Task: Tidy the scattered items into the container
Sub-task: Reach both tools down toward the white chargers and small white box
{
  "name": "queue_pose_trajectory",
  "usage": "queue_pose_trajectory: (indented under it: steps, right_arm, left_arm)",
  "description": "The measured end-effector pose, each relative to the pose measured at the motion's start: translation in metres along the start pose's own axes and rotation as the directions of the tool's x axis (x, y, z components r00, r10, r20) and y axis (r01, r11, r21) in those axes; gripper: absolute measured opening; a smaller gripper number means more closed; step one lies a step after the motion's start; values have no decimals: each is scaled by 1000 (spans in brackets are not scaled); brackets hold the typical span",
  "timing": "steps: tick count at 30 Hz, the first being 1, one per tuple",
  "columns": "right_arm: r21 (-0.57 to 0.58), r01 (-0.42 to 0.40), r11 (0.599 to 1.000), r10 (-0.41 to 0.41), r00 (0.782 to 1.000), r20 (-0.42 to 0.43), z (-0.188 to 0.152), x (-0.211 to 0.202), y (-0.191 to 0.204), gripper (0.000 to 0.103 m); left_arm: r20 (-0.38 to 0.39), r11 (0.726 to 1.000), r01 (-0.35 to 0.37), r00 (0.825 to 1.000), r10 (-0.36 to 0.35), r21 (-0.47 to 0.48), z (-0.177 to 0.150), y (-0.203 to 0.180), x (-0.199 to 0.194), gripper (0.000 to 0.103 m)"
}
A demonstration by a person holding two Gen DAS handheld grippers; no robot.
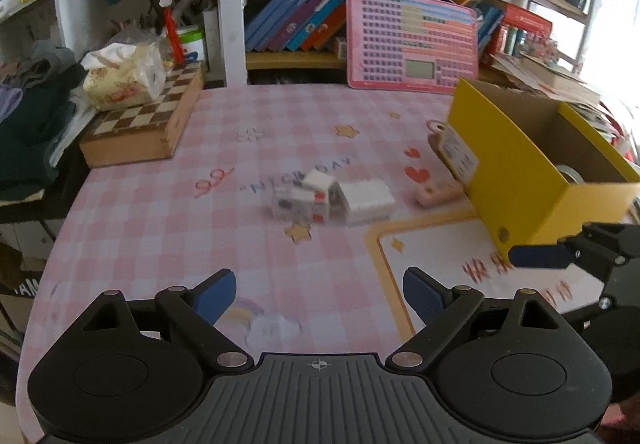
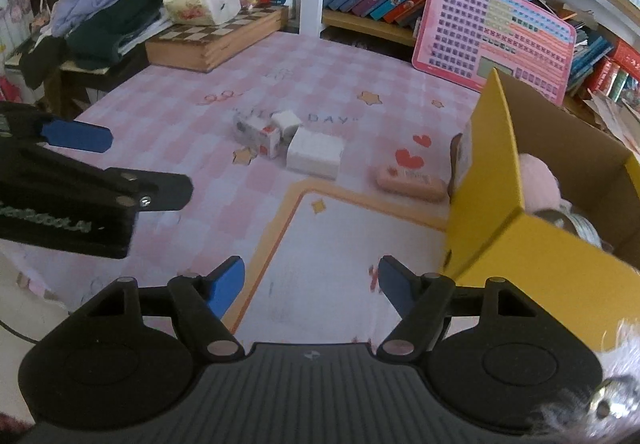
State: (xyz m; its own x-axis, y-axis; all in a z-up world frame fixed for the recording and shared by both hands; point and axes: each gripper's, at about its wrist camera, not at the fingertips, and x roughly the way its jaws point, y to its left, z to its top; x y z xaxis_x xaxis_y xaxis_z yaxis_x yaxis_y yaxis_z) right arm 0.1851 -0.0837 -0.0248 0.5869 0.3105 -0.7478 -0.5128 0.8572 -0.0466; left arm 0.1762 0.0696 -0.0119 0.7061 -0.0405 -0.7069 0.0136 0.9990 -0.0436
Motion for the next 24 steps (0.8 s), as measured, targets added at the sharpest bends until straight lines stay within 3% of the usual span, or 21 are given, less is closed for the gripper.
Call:
queue_pose_trajectory:
  steps: [12,17,24]
  right_arm:
    - [39,-39,998,40,999,-14,33,53,-8,70]
    - [49,-33,998,34,999,-22,42,69,-13,70]
    - [63,-20,998,22,999,-36,52,86,-19,70]
  left_arm:
    - [-14,999,-23,1000,23,39,35,4,70,91]
    - [-42,997,-61,997,63,48,42,5,99,85]
    - [-71,999,-47,996,49,22,48,9,122,78]
